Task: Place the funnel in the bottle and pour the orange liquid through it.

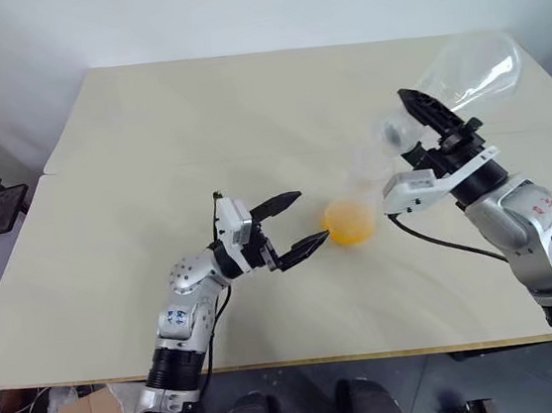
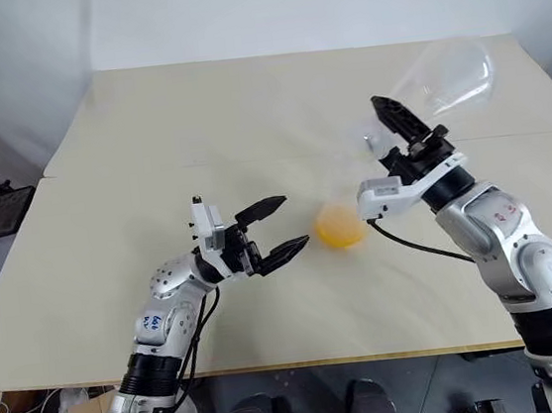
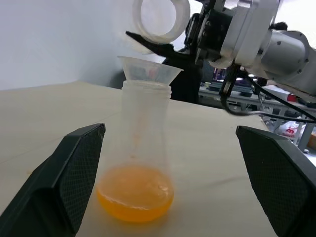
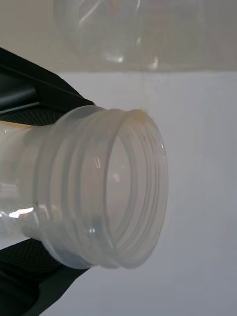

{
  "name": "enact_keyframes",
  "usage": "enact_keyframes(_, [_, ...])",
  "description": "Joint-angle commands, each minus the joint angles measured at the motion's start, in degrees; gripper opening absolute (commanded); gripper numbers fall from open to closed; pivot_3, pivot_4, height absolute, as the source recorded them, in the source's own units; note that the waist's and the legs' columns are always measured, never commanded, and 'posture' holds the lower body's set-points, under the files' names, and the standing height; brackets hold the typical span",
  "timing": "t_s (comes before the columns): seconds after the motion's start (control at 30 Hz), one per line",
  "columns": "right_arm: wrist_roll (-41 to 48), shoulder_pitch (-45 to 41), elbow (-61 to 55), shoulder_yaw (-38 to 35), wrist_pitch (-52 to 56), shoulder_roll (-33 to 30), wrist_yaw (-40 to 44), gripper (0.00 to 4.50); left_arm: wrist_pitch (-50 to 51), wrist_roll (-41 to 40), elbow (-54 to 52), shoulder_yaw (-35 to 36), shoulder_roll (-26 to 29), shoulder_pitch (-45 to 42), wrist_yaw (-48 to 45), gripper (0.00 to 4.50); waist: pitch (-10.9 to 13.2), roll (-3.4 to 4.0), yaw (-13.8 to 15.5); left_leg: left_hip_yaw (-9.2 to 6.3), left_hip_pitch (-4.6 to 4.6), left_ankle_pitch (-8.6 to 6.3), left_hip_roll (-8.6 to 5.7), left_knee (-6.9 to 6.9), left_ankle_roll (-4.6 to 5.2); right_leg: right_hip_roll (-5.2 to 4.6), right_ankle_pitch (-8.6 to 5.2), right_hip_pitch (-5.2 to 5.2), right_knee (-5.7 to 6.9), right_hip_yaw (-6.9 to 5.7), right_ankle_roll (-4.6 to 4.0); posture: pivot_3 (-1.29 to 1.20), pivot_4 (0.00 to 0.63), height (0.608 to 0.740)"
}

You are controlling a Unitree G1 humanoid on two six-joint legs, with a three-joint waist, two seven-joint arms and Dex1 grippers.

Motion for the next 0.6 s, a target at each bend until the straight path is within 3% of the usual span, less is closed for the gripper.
enact_keyframes(0.03, [10.56,-0.6,-6.99,-5.04,8.43,4.07,4.97,2.48,0.01,-0.82,-1.88,0.36,0.41,-0.35,-0.65,4.5,0.0,0.0,0.0,0.0,0.0,0.0,0.01,0.0,0.0,0.01,0.0,0.0,0.01,0.0,0.0,0.0,0.15,0.74])
enact_keyframes(0.17, [21.64,-0.23,-13.06,-11.39,22.62,10.95,8.85,2.48,0.22,-0.83,-1.5,0.61,0.93,-0.7,-1.09,4.5,0.0,0.0,0.02,-0.03,0.0,0.0,0.02,0.0,0.0,0.02,0.0,0.0,0.02,-0.01,0.0,0.0,0.15,0.74])
enact_keyframes(0.33, [31.26,1.93,-16.5,-24.43,36.37,16.56,7.06,2.48,0.71,-0.8,-0.95,0.67,1.37,-1.42,-1.39,4.5,0.0,0.0,1.07,-0.06,-0.02,0.0,-0.04,0.0,0.02,-0.01,0.0,0.01,0.01,0.0,0.0,0.0,0.15,0.74])
enact_keyframes(0.47, [43.44,2.28,-14.65,-33.46,39.86,21.86,6.01,2.48,1.04,-0.79,-0.17,0.33,1.43,-2.23,-2.52,4.5,-0.01,0.01,1.23,-0.03,-0.01,0.0,-0.03,-0.02,0.02,0.01,0.0,-0.01,0.03,0.01,0.0,0.0,0.15,0.74])
enact_keyframes(0.6, [51.58,4.11,-10.04,-37.14,39.1,23.09,7.58,2.48,1.17,-0.76,1.41,0.49,1.5,-3.72,-3.64,4.5,-0.01,0.02,1.14,0.01,0.0,0.0,-0.01,-0.03,0.02,0.05,0.0,-0.03,0.04,0.04,-0.01,0.0,0.15,0.74])
